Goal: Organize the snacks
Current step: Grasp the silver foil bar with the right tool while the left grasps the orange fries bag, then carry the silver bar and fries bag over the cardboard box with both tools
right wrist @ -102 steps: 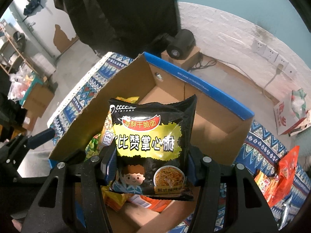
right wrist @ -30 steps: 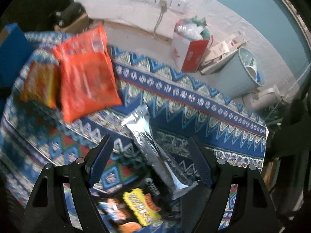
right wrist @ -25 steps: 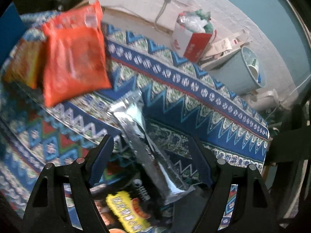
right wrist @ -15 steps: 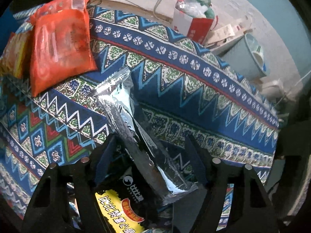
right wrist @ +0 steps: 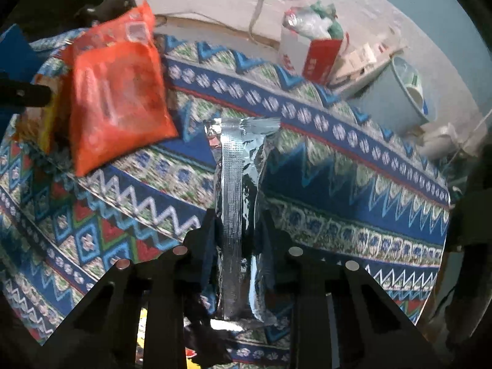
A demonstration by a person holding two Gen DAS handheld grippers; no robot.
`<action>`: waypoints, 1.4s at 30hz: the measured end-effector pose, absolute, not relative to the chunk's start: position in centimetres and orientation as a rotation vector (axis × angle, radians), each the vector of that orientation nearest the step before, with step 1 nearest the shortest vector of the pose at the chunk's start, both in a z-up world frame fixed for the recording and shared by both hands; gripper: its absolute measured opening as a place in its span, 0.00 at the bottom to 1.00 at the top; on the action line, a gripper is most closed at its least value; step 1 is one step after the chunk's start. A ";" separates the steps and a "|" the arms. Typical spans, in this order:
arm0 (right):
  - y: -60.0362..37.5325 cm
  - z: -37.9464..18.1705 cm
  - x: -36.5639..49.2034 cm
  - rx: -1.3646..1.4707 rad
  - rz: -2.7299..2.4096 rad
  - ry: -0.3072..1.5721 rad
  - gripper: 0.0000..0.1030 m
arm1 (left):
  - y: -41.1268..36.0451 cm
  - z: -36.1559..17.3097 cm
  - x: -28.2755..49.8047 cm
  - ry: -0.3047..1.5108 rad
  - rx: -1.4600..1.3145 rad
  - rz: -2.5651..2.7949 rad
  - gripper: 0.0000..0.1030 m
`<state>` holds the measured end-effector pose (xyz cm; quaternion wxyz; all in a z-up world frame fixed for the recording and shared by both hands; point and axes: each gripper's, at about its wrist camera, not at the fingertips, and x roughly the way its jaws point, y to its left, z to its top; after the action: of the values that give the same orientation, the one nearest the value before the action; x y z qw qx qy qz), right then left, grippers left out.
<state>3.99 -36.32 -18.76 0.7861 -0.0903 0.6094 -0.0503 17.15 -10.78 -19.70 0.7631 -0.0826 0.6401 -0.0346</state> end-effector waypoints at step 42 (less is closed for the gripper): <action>-32.7 -15.4 3.8 -0.081 -0.076 1.213 0.26 | -10.7 -16.9 12.1 1.249 0.038 -0.197 0.48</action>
<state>3.75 -32.66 -15.35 0.8203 -0.0380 0.5696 -0.0359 12.06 -10.65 -16.86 0.8066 0.0178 0.5836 -0.0920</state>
